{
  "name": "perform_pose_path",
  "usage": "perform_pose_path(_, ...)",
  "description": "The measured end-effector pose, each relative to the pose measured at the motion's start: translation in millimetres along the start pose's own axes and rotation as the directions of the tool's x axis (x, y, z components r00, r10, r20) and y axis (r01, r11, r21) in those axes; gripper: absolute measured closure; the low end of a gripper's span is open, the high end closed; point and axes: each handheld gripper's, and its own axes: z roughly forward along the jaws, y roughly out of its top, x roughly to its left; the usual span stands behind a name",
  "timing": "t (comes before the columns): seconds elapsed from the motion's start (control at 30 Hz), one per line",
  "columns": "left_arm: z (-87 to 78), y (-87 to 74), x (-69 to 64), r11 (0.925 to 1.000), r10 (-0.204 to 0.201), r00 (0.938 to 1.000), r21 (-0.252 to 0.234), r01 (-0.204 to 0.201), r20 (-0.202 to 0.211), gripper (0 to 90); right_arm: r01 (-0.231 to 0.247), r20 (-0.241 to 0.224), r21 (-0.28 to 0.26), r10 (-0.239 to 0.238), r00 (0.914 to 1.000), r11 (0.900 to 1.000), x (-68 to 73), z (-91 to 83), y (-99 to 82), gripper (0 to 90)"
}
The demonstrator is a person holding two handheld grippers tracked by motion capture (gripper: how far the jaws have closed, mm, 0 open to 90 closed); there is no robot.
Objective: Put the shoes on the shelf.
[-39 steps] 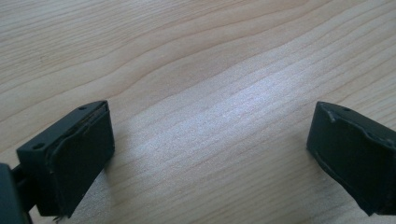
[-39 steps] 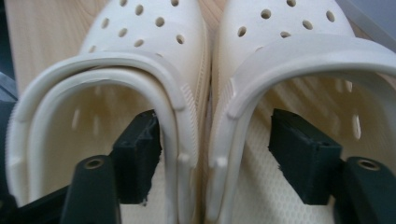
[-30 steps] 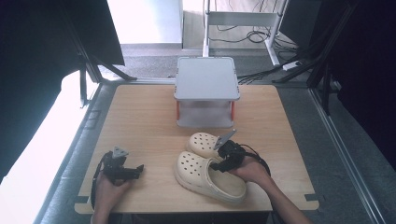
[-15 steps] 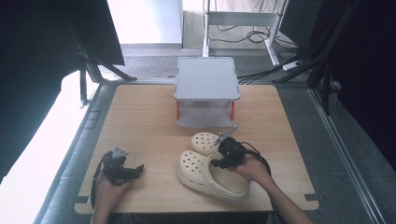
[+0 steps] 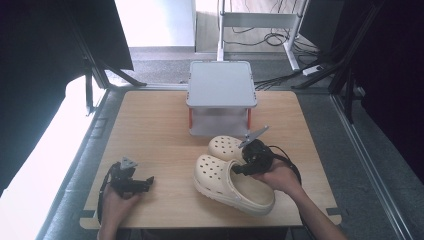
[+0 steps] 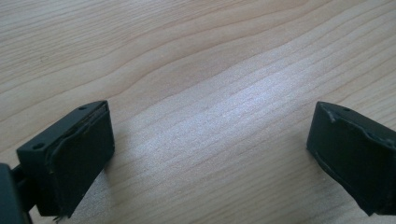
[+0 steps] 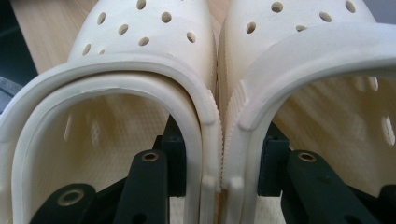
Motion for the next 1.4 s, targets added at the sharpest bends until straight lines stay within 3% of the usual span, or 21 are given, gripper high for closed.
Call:
perform_pose_path(0.5,-0.1,0.0,0.1,1.0,0.0,1.0,0.0,0.0,0.0,0.6,-0.007,0.02,-0.036,0.008,0.9998,0.9993,4.2,-39.2,23.2,64.1)
perform_pose_path(1.0,0.7,0.7,0.0,1.0,0.004,1.0,-0.002,-0.004,0.0,0.7,-0.033,0.066,-0.107,0.04,0.997,0.9937,0.4,-83.9,65.7,64.1)
perform_pose_path(1.1,0.7,0.7,0.0,1.0,0.004,1.0,-0.002,-0.004,0.0,0.7,-0.041,0.085,-0.121,0.052,0.995,0.9918,-1.9,-90.7,76.9,64.1)
perform_pose_path(1.2,0.2,0.9,0.3,1.0,0.005,1.0,0.004,-0.005,0.006,0.7,-0.064,0.139,-0.137,0.083,0.9868,0.9885,-9.5,-97.1,95.8,64.2)
perform_pose_path(1.4,0.2,0.9,0.2,1.0,0.004,1.0,0.003,-0.004,0.005,0.7,-0.092,0.18,-0.143,0.117,0.9767,0.9854,-21.3,-95.7,113.4,64.1)
